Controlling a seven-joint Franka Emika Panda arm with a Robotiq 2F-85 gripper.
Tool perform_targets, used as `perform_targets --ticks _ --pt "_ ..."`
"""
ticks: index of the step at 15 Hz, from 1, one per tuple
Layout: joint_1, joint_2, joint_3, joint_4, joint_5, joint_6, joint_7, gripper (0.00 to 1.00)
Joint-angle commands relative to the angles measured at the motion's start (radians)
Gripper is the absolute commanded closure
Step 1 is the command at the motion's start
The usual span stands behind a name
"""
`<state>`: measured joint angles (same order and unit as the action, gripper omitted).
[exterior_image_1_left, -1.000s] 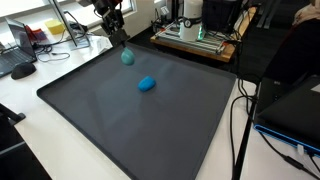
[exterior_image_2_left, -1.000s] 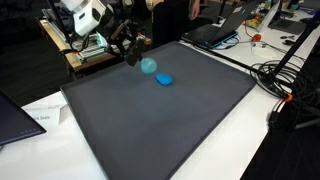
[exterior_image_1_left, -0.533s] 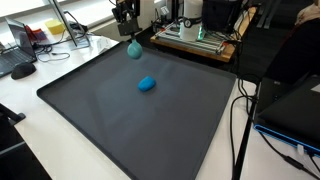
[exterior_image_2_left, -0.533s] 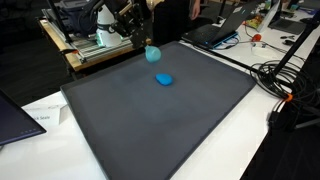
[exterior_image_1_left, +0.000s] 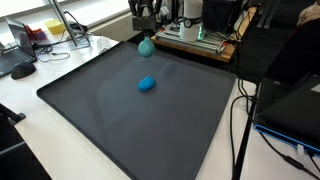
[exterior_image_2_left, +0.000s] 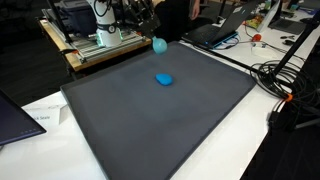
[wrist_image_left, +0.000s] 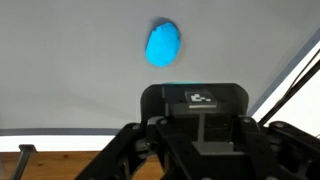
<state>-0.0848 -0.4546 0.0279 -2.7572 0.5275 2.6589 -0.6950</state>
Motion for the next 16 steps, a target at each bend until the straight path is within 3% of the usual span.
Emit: perform_targets --ticks 1,2,3,4,11,12,13,14,15,16 --pt "-0.109 -0.011 0.225 0.001 -0.141 0.073 0.21 0.78" --pt "-0.15 -0.017 0.301 0.002 -0.191 0.09 0.281 0.78" --pt "-0.08 0.001 0.192 0.003 -0.118 0.062 0.177 0.78" --pt "-0.092 0.002 0.229 0.003 -0.128 0.067 0.207 0.53" --pt "-0.087 0.007 0.201 0.003 -0.127 0.067 0.194 0.53" --pt "-0.087 0.006 0.201 0.003 -0.127 0.067 0.194 0.78" --pt "-0.132 -0.002 0.253 0.004 -0.19 0.07 0.25 0.78" --pt "-0.041 -0.006 0.166 0.009 -0.339 0.063 0.356 0.78" --pt "-0.112 -0.017 0.25 0.019 -0.405 0.043 0.4 0.78" --pt "-0.118 -0.03 0.282 0.039 -0.495 0.007 0.463 0.78"
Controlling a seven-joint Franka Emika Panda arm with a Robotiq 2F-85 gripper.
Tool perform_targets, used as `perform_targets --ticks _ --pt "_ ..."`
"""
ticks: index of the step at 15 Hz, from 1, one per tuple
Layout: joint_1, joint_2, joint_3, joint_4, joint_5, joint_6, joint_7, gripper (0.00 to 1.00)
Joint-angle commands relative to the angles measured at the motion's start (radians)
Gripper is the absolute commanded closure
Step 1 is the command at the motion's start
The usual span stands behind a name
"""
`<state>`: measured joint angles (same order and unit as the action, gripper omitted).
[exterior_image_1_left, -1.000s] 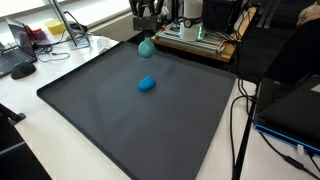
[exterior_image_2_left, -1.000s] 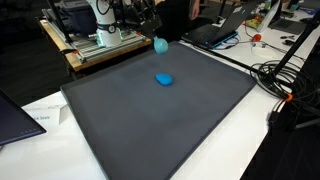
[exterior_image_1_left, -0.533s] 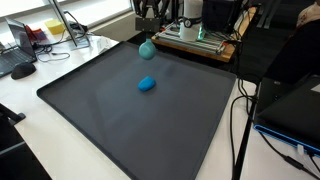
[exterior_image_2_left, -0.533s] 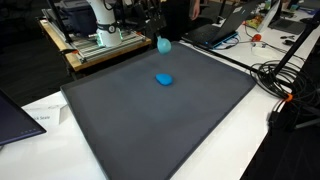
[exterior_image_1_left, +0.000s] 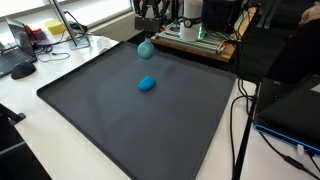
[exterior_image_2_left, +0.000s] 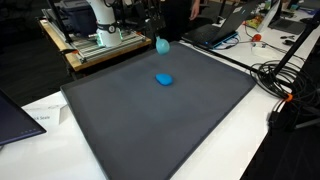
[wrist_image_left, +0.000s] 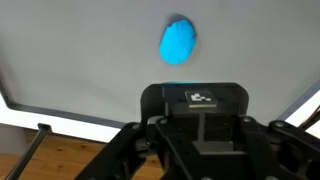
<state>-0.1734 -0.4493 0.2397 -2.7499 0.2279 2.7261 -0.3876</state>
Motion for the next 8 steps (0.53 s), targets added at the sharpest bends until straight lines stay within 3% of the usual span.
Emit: perform_targets --ticks 1,3,8 --pt "-0.039 -0.043 0.102 0.052 -0.283 -0.091 0.215 0.78" --pt "0.019 -0.037 0.107 0.116 -0.44 -0.185 0.31 0.78" --pt "0.162 0.053 0.128 0.317 -0.614 -0.408 0.327 0.78"
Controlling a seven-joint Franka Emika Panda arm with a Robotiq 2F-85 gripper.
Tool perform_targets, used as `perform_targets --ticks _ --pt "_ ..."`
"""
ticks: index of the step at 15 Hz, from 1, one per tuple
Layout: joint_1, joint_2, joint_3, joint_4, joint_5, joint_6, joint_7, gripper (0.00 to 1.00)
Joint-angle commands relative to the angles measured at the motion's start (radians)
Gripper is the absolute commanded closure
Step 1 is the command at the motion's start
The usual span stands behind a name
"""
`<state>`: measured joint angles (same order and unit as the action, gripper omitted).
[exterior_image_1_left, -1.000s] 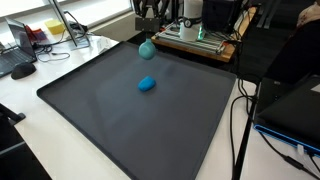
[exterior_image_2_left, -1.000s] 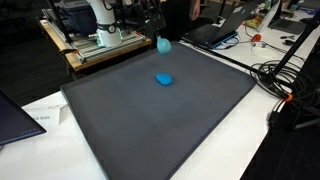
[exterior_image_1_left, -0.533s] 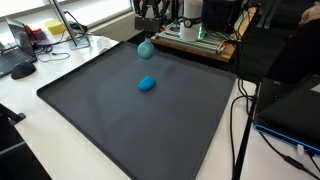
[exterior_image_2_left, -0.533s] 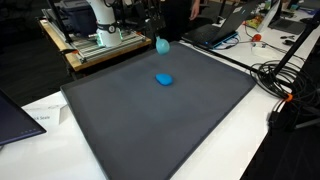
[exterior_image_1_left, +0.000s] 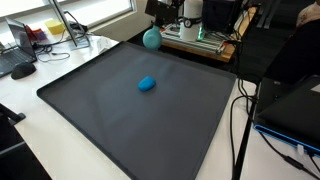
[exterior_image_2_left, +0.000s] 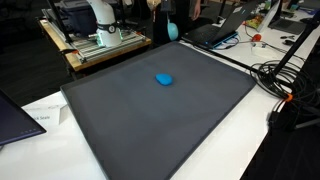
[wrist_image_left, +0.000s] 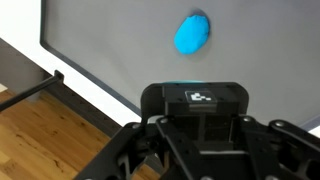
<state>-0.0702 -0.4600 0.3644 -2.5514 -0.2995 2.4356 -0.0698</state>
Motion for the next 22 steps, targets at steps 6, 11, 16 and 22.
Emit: perform_targets --ticks 6,11,16,22 --pt "0.185 0.253 0.005 0.333 -0.173 -0.376 -0.042 0.78" --pt "0.234 0.42 -0.032 0.49 -0.194 -0.49 -0.102 0.78" --pt "0.235 0.557 -0.094 0.603 -0.154 -0.498 -0.183 0.78" --pt "0.192 0.66 -0.175 0.666 -0.029 -0.463 -0.301 0.78"
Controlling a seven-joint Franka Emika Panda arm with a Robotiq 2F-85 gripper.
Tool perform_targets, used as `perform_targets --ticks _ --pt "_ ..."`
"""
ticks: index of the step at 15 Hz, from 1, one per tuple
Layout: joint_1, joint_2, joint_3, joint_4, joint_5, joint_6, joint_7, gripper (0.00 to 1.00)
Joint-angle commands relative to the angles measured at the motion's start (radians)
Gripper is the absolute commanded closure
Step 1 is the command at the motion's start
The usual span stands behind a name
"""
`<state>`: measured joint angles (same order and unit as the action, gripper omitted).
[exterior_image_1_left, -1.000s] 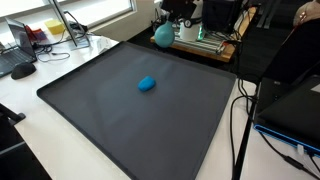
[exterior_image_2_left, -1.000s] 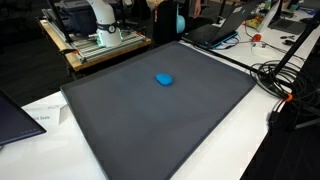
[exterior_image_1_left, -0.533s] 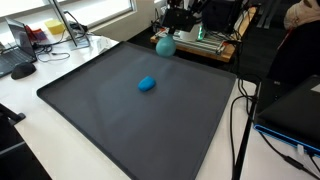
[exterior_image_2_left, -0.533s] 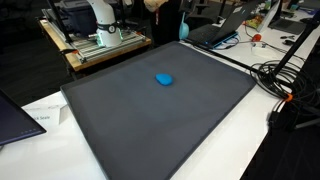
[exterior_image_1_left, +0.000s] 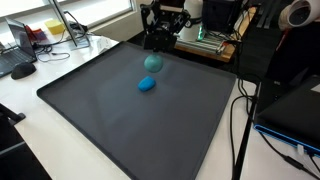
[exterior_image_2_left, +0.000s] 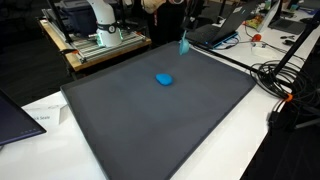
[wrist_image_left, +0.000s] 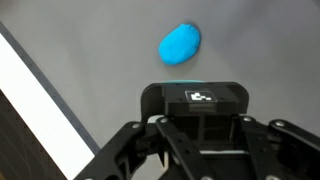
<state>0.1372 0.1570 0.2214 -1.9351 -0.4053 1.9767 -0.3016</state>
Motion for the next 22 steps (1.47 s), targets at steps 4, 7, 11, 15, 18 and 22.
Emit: perform_targets --ticks 4,7,11,15,18,22 --pt "-0.054 0.092 -0.069 0.074 0.2 -0.012 -0.098 0.78" --pt "-0.074 0.127 -0.095 0.086 0.252 -0.024 -0.053 0.78" --pt "-0.064 0.147 -0.124 0.087 0.191 -0.002 0.015 0.78" --pt "-0.071 0.144 -0.121 0.07 0.211 0.002 -0.005 0.53" --pt "-0.057 0.173 -0.119 0.111 0.202 -0.05 0.011 0.78" --pt "-0.028 0.219 -0.115 0.16 0.183 -0.147 0.027 0.78"
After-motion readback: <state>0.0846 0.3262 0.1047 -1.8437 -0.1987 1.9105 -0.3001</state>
